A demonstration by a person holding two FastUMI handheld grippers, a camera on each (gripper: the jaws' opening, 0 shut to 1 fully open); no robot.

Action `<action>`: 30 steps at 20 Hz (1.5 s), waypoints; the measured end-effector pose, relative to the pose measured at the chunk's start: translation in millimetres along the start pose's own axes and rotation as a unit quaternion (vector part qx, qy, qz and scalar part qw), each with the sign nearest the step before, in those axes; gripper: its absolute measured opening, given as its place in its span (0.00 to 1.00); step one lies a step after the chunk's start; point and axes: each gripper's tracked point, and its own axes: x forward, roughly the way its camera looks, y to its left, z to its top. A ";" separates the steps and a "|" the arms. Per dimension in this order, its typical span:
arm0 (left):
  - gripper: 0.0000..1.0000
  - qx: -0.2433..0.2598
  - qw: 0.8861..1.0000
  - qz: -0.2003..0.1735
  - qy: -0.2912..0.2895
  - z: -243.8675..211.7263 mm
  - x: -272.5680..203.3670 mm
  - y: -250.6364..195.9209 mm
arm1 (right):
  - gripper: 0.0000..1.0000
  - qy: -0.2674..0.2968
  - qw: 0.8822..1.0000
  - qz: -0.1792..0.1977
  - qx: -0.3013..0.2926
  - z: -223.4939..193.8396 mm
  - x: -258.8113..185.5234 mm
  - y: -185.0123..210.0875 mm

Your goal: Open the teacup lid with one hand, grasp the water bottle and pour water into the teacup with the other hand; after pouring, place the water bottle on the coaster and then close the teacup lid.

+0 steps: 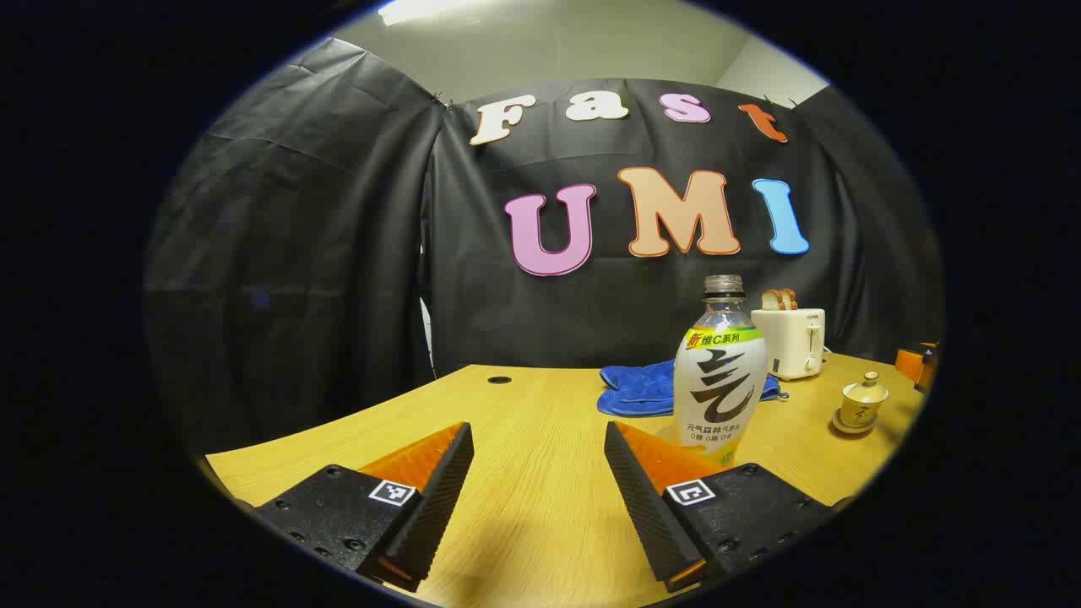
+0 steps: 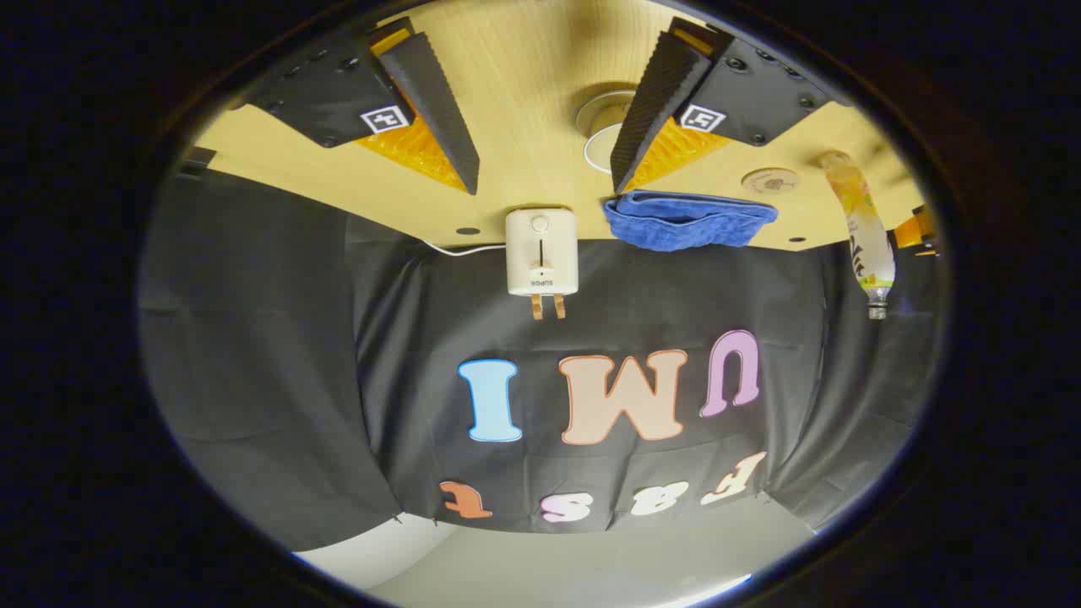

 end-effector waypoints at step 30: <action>0.92 -0.001 1.000 -0.003 -0.002 1.1 -1.0 -0.7 | 1.00 0.003 0.999 0.037 0.001 2.2 -9.5 15.5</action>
